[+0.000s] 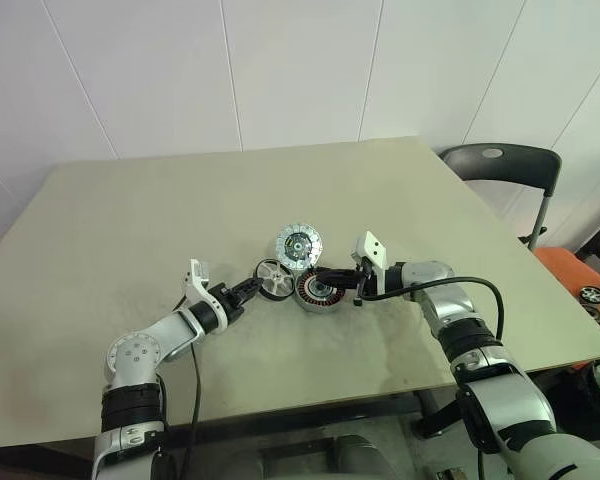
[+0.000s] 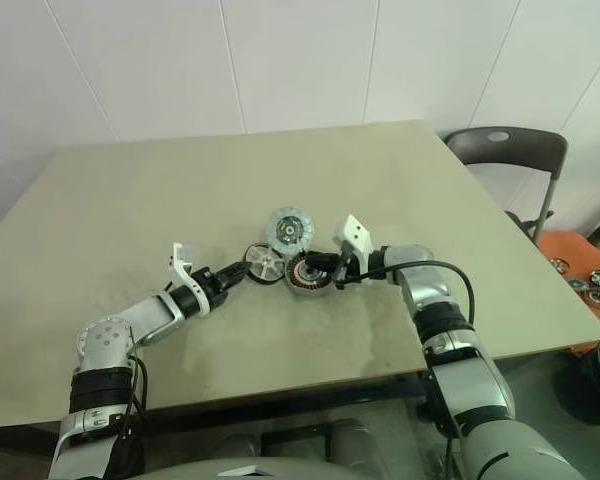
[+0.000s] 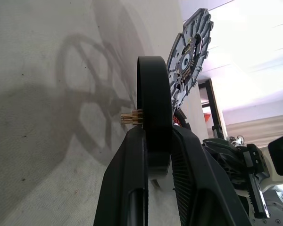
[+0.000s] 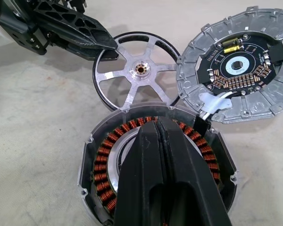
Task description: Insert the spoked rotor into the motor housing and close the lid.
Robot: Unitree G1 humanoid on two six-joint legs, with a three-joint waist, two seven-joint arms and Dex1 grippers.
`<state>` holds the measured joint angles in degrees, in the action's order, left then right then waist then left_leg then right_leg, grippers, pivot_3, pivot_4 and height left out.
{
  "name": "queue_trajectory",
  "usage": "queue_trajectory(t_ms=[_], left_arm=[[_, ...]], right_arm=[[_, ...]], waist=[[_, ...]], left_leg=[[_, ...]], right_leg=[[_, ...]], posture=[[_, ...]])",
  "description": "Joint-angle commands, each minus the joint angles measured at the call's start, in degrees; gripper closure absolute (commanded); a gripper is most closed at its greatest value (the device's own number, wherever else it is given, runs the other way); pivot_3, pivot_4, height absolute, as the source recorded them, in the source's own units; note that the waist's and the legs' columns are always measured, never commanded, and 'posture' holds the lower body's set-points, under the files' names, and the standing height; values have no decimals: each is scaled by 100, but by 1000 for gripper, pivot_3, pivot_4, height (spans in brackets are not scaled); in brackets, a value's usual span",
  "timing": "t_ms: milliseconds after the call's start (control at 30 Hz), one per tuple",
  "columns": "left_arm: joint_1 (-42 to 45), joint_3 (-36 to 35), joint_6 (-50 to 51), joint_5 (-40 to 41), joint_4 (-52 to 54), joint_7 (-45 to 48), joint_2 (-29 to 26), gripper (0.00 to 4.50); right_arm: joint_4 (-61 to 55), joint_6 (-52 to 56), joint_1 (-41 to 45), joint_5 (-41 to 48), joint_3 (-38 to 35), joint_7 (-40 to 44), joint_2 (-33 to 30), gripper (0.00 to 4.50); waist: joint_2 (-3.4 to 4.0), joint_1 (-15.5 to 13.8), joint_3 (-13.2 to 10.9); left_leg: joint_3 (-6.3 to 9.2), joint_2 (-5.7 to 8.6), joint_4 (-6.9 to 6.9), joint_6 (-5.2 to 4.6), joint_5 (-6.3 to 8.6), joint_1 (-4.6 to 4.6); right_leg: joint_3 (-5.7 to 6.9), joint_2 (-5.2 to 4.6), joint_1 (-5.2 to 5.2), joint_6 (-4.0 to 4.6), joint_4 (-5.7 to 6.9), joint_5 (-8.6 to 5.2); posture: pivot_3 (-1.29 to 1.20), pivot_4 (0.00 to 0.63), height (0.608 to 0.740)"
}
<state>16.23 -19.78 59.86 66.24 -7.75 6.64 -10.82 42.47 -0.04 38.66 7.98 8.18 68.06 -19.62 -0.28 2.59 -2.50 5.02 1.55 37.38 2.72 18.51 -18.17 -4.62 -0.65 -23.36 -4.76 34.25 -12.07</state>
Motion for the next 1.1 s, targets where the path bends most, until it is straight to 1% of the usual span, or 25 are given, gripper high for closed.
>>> queue_trajectory(t_ms=[33,233,600,667,733,833,1000,1100], left_arm=[[54,-142,203,220,170,281,-166,4096],[-128,-404,469,735,409,687,-338,4096],[-331,-443,473,728,433,718,-358,4096],[-343,-452,509,813,479,746,-353,4096],[-366,-421,684,1021,551,786,-345,4096],[-451,-286,893,1191,664,807,-307,4096],[-422,-204,980,1328,699,797,-279,4096],[-245,-156,936,1283,545,822,-282,4096]], right_arm=[[-24,-129,194,24,-93,-2,14,4500],[-124,38,246,237,-205,146,34,4500],[-317,532,494,662,-588,145,92,4500],[-408,776,512,768,-643,262,12,4500],[-744,905,332,748,-481,690,-255,4500],[-1181,954,13,660,-269,1120,-592,4500],[-1631,745,-271,539,-129,1373,-972,4500],[-2011,918,-343,706,-211,1483,-1118,4500]], waist=[[0,7,0],[0,8,0],[0,1,0],[0,0,0],[1,-11,-1],[-3,-17,1],[-3,6,1],[-2,1,1]], left_leg=[[0,0,0,0,0,0],[0,-1,-1,0,0,-3],[2,-1,-2,0,0,-3],[1,-1,-3,0,0,-4],[1,-1,-2,0,0,-6],[4,0,-1,-1,1,-11],[0,-1,-1,-2,2,-6],[-3,-1,0,-1,1,-3]], right_leg=[[0,1,0,0,0,0],[0,0,-3,0,0,0],[1,0,-3,0,0,0],[0,-1,-5,0,-1,0],[1,-2,-6,0,-1,0],[3,-3,-6,-1,-5,-1],[2,-1,-4,-3,-4,-3],[0,2,-5,-5,1,-8]], posture=[[0,0,740],[0,0,740],[0,0,740],[0,0,740],[0,0,740],[0,0,740],[0,0,740],[0,0,740]])
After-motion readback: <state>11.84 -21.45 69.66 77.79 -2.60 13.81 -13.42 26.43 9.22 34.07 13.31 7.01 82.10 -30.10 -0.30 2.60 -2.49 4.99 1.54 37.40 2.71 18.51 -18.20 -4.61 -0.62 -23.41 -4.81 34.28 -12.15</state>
